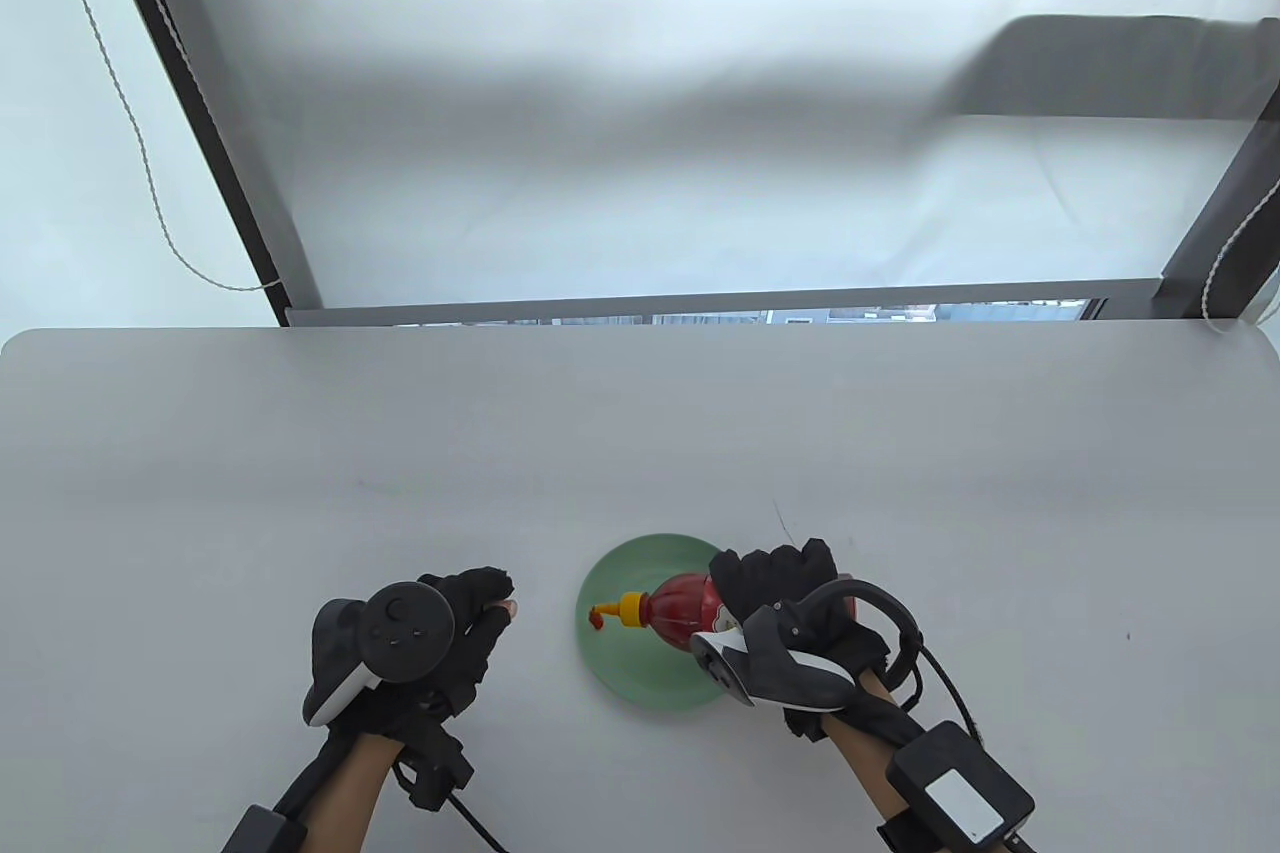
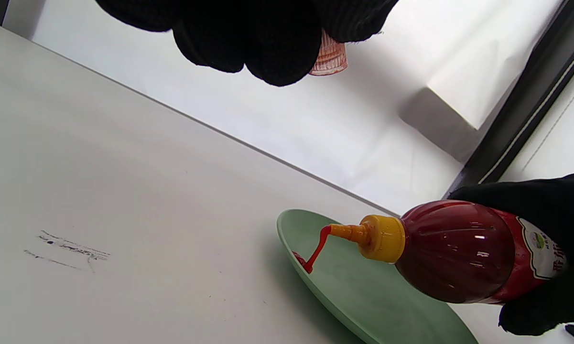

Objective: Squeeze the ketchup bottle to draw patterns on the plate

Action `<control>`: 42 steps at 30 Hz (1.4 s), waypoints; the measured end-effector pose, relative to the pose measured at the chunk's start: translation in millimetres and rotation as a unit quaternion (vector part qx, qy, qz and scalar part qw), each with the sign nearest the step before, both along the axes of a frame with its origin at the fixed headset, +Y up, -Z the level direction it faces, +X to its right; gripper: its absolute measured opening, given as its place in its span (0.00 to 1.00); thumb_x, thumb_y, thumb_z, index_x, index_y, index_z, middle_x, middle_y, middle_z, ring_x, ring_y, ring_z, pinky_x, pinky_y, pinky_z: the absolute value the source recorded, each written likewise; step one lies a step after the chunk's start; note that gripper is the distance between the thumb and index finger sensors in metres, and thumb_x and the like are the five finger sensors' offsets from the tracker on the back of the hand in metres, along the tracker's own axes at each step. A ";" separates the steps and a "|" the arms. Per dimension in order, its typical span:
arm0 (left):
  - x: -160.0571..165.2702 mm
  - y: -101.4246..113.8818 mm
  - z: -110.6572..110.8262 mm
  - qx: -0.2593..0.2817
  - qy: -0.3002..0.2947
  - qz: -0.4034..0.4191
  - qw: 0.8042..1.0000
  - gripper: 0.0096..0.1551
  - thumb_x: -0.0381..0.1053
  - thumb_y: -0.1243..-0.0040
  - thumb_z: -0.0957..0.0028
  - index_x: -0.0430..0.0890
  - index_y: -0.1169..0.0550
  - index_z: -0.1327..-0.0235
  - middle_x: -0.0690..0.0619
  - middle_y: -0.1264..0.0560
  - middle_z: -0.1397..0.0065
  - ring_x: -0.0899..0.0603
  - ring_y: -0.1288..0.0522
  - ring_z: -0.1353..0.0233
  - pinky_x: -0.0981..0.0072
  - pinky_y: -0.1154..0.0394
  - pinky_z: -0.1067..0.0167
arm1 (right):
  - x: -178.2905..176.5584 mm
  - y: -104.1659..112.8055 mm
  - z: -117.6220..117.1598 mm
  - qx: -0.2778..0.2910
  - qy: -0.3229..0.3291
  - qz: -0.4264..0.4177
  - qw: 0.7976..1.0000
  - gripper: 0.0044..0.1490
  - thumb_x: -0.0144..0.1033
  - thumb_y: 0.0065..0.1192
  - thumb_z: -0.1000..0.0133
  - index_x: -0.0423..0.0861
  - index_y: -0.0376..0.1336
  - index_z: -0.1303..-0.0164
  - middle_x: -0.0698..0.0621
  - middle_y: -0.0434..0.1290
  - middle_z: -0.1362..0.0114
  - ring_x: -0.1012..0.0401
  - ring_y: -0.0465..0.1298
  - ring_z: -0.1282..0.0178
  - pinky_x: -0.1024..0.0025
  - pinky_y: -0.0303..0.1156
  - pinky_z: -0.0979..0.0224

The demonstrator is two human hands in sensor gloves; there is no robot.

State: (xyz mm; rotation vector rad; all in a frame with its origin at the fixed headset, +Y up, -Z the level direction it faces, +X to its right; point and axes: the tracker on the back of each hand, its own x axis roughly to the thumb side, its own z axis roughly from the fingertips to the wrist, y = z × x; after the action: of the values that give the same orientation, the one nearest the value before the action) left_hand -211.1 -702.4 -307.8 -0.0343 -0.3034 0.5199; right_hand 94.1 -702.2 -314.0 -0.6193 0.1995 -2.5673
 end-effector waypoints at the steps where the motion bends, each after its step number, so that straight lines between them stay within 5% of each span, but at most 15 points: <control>1: -0.5 -0.1 -0.2 0.000 0.001 0.000 1.000 0.25 0.47 0.43 0.38 0.43 0.32 0.29 0.43 0.22 0.34 0.33 0.29 0.30 0.36 0.31 0.38 | 0.6 -0.8 1.0 -0.001 0.001 0.002 1.000 0.64 0.68 0.83 0.55 0.52 0.56 0.13 0.44 0.75 0.22 0.48 0.77 0.26 0.40 0.70 0.20; 14: -2.7 0.2 -0.4 -0.001 0.007 0.002 1.000 0.25 0.47 0.43 0.38 0.43 0.32 0.29 0.43 0.22 0.35 0.33 0.29 0.30 0.36 0.31 0.38 | 13.7 -1.2 12.0 -0.010 -0.003 0.009 1.000 0.64 0.68 0.84 0.55 0.52 0.56 0.13 0.44 0.75 0.22 0.48 0.77 0.26 0.40 0.71 0.20; 32: -6.2 -0.6 -2.9 -0.006 0.016 0.006 1.000 0.25 0.47 0.44 0.38 0.43 0.32 0.29 0.43 0.22 0.34 0.33 0.29 0.30 0.36 0.31 0.38 | 23.9 -6.6 -26.1 0.001 -0.042 0.012 0.999 0.64 0.67 0.84 0.56 0.52 0.57 0.14 0.44 0.75 0.23 0.48 0.78 0.26 0.41 0.71 0.19; 42: -5.4 -0.7 -3.1 0.001 0.012 0.001 1.000 0.25 0.47 0.44 0.38 0.43 0.32 0.29 0.43 0.22 0.35 0.33 0.29 0.30 0.36 0.31 0.38 | 29.1 -3.8 -10.0 -0.004 -0.032 0.016 0.999 0.64 0.67 0.84 0.56 0.52 0.57 0.14 0.44 0.75 0.22 0.49 0.78 0.26 0.43 0.71 0.18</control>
State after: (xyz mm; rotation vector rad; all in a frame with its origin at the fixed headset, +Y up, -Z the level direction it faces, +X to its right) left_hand -216.6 -703.1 -310.9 -0.0265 -0.2804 0.5226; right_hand 123.1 -706.0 -324.0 -0.5382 0.1572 -2.5532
